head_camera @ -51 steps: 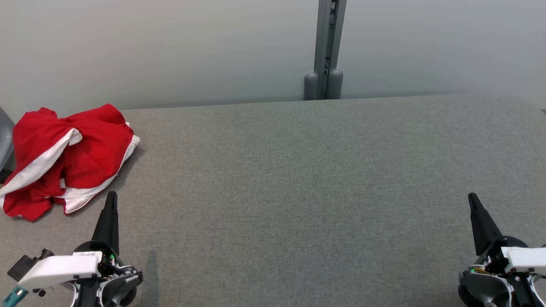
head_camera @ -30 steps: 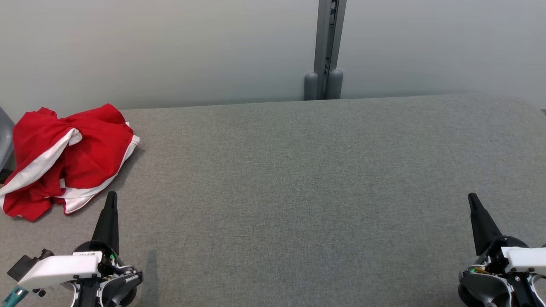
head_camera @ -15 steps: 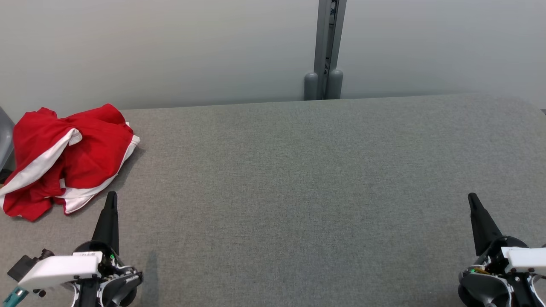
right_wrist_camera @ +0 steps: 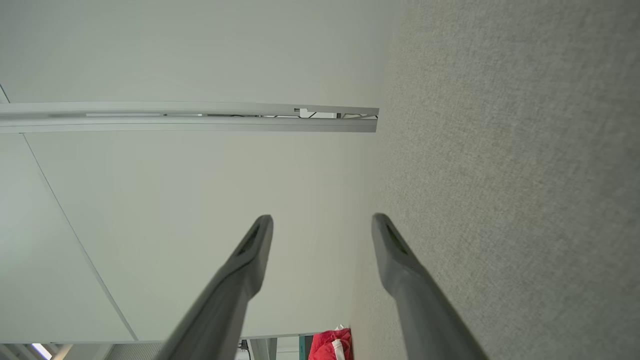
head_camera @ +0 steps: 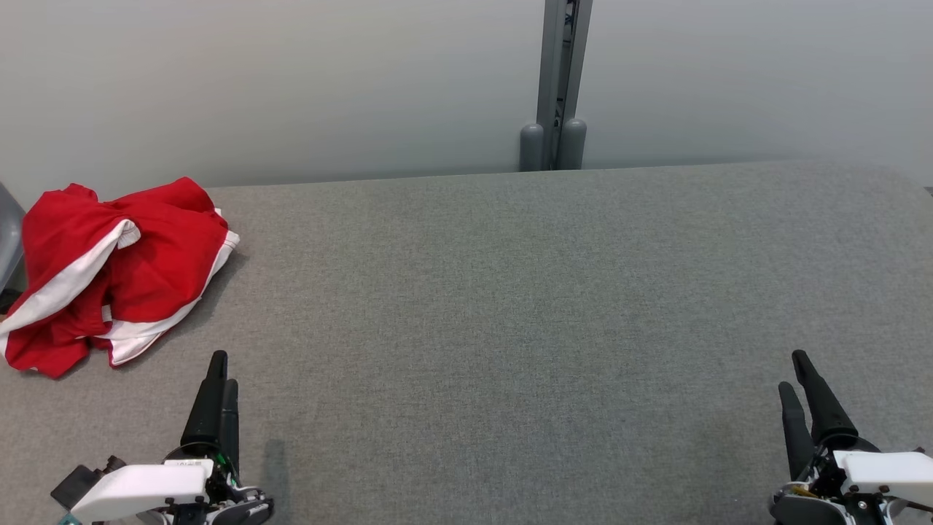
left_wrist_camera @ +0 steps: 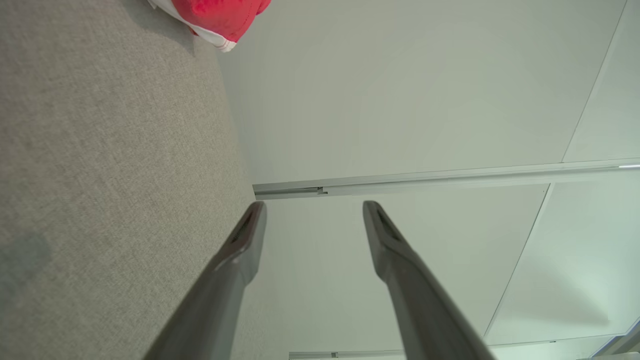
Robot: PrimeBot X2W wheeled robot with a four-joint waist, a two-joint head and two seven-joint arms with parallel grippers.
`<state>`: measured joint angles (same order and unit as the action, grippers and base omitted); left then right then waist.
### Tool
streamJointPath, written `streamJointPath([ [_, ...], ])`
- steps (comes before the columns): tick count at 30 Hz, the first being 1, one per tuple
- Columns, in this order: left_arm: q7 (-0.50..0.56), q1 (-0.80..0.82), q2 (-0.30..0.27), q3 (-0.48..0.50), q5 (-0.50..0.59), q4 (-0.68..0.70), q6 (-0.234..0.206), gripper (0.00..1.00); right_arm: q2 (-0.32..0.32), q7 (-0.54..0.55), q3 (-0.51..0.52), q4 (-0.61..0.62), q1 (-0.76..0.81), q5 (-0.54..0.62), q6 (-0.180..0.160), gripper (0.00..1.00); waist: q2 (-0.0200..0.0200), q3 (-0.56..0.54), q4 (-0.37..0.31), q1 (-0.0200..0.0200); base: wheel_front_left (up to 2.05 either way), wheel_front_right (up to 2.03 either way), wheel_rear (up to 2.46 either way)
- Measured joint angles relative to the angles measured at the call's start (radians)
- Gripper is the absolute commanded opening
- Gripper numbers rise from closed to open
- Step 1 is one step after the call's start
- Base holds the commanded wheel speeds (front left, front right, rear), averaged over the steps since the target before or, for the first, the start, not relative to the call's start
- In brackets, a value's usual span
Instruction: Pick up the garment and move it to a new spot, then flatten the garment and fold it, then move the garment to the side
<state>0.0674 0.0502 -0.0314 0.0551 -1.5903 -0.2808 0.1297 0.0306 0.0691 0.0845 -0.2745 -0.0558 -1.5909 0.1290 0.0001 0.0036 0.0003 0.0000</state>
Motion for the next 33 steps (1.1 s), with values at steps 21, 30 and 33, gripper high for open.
streamJointPath([
  [21,-0.089,0.011,-0.005,-0.077,0.306,0.063,-0.062,1.00,0.003,-0.089,-0.014,0.069,0.011,0.262,0.000,1.00,0.0000,0.000,0.001,0.0000,0.00,0.00,0.00],
  [30,-0.125,0.011,-0.007,-0.119,0.504,0.099,-0.092,1.00,0.005,-0.124,-0.030,0.124,0.015,0.490,0.000,1.00,0.0000,0.002,0.002,0.0000,0.00,0.00,0.00],
  [33,-0.136,0.011,-0.008,-0.131,0.572,0.104,-0.099,1.00,0.006,-0.134,-0.035,0.138,0.015,0.551,0.000,1.00,0.0000,0.002,0.002,0.0000,0.00,0.00,0.00],
])
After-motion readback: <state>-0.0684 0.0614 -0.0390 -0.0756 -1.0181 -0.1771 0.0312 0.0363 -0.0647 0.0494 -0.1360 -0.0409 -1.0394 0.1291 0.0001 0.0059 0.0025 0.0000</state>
